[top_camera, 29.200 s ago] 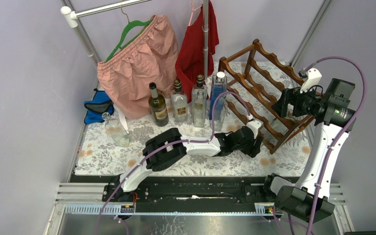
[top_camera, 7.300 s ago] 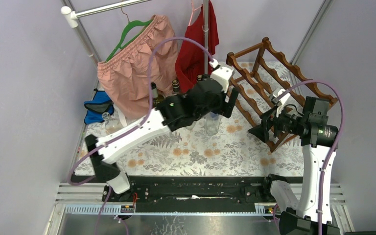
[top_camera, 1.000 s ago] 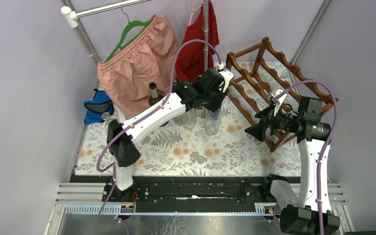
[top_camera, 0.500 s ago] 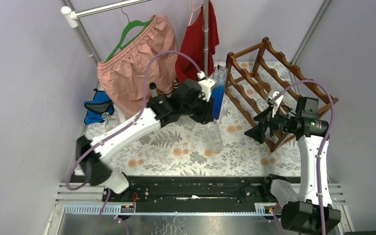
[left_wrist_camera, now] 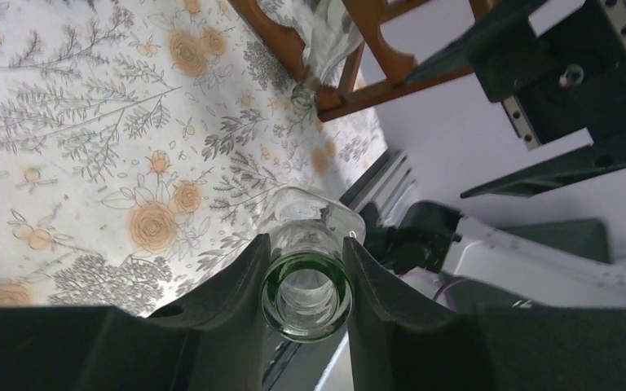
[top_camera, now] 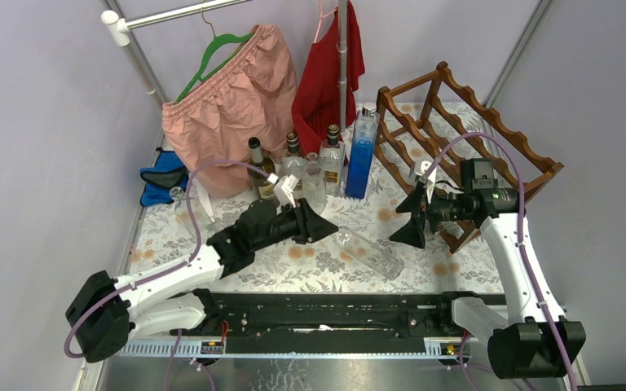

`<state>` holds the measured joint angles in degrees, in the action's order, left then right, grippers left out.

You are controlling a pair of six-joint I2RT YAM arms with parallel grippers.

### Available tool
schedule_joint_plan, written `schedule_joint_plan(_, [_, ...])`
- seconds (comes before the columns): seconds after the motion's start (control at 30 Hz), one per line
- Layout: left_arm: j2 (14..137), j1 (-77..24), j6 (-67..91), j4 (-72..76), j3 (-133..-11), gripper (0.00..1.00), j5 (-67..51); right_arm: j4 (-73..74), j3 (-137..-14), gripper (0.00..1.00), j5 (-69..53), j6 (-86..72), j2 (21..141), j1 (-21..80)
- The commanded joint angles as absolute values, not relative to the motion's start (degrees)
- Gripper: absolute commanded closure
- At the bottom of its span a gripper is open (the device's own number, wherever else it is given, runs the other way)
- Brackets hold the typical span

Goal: Put the wine bottle on the wine rack
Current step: Pick up the wine bottle from the center of the board.

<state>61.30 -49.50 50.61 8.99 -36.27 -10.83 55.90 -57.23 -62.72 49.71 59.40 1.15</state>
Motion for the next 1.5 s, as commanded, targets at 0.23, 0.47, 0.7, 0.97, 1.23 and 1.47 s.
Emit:
schedule_joint_plan(0.23, [57.6, -58.7, 73.3, 52.8, -15.9, 1.00, 16.1, 52.3, -56.2, 0.00, -62.2, 48.1, 59.9, 7.4])
schedule_joint_plan(0.47, [58.9, -63.7, 82.8, 52.4, -14.7, 1.00, 25.7, 44.6, -51.9, 0.00, -54.3, 53.4, 56.0, 16.3])
schedule_joint_plan(0.7, [59.2, -66.2, 96.9, 28.5, -22.0, 1.00, 29.8, 38.1, -49.2, 0.00, -43.4, 57.5, 55.4, 24.6])
schedule_joint_plan(0.97, [61.3, -66.4, 98.0, 31.9, -22.1, 1.00, 28.0, 30.2, -44.3, 0.00, -30.3, 55.5, 57.5, 33.4])
schedule_joint_plan(1.23, [61.7, -66.4, 95.4, 36.6, -21.2, 1.00, 25.4, 28.5, -43.3, 0.11, -29.2, 56.2, 59.3, 34.8])
schedule_joint_plan(1.47, [62.3, -66.5, 94.0, 39.3, -20.7, 1.00, 23.1, 27.8, -43.0, 0.28, -29.3, 56.6, 60.6, 35.3])
